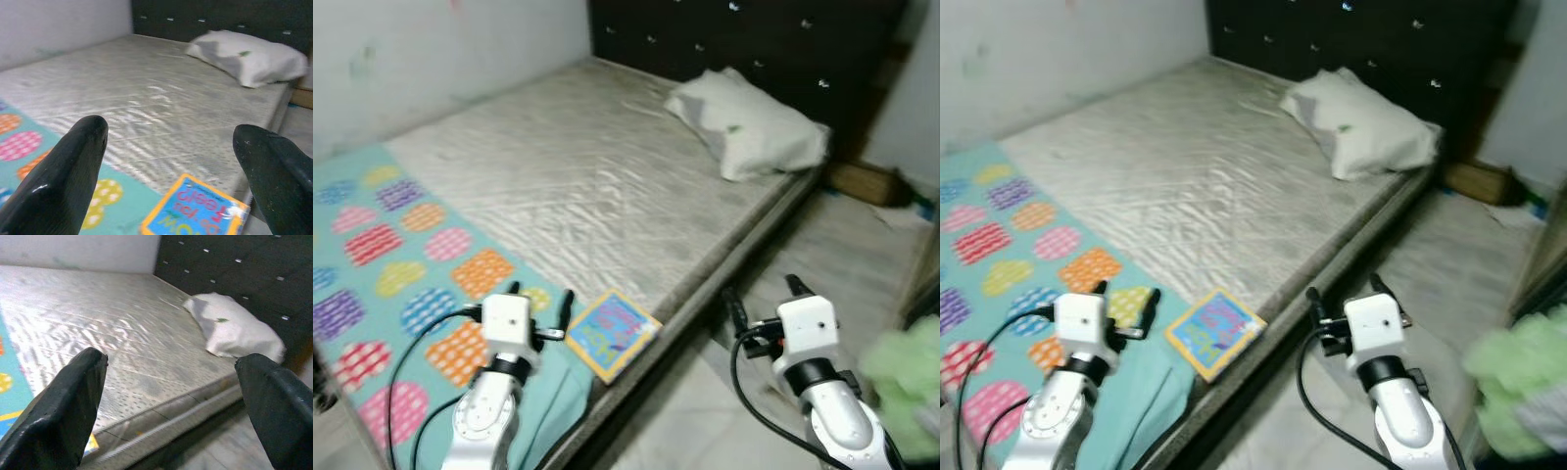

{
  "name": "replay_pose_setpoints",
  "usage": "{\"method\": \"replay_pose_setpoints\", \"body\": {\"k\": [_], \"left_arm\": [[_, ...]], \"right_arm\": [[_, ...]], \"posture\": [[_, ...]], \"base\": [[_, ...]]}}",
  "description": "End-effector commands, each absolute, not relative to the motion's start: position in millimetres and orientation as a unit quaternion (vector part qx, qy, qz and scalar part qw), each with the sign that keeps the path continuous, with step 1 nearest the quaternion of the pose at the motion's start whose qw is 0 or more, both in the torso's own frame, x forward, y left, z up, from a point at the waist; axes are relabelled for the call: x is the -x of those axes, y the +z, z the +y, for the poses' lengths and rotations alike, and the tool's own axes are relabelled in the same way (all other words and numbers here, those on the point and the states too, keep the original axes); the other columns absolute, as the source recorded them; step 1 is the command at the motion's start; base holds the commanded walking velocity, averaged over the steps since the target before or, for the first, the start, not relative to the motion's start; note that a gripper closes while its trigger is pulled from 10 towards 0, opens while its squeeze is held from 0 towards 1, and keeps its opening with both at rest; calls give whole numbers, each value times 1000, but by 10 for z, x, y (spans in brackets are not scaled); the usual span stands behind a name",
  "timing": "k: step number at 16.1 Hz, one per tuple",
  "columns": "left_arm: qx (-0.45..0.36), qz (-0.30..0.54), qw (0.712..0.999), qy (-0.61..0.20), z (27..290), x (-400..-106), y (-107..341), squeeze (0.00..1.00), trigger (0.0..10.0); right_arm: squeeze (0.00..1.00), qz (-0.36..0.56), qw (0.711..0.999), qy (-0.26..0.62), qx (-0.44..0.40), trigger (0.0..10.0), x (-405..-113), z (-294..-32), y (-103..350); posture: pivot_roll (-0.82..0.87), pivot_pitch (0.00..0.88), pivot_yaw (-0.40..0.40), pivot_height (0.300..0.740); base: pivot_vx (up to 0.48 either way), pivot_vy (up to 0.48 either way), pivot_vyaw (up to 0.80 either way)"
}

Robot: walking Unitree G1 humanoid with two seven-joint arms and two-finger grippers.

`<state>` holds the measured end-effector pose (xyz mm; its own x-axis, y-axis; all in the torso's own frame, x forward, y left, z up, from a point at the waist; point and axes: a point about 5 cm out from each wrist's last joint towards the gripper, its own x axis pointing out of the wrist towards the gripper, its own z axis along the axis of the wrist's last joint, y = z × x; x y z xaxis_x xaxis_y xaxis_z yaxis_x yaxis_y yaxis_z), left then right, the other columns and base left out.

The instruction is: Clean up the room

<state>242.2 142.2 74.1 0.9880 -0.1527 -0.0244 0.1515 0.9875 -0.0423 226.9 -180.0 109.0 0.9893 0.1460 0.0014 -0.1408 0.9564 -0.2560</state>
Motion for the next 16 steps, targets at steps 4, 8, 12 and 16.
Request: {"method": "replay_pose_setpoints", "body": {"k": [4, 8, 12, 16], "left_arm": [[20, 7, 997, -78, 1382, -2450, 768, 0, 10000], [19, 4, 997, -79, 1370, -2457, 775, 0, 10000], [16, 4, 997, -81, 1368, -2471, 773, 0, 10000], [15, 2, 997, -81, 1347, -2501, 778, 0, 10000]], "right_arm": [[0, -9, 989, 73, 129, 10000, -2312, -1816, 1068], [0, -10, 989, 80, 122, 10000, -2334, -1798, 1047], [0, -11, 990, 83, 117, 10000, -2334, -1773, 1027], [0, -13, 989, 85, 117, 10000, -2395, -1740, 1010]], "posture": [[-18, 28, 41, 740], [-17, 28, 43, 740], [-21, 18, 50, 740], [-17, 12, 54, 740]], "base": [[0, 0, 769], [0, 0, 756], [0, 0, 744], [0, 0, 744]]}}
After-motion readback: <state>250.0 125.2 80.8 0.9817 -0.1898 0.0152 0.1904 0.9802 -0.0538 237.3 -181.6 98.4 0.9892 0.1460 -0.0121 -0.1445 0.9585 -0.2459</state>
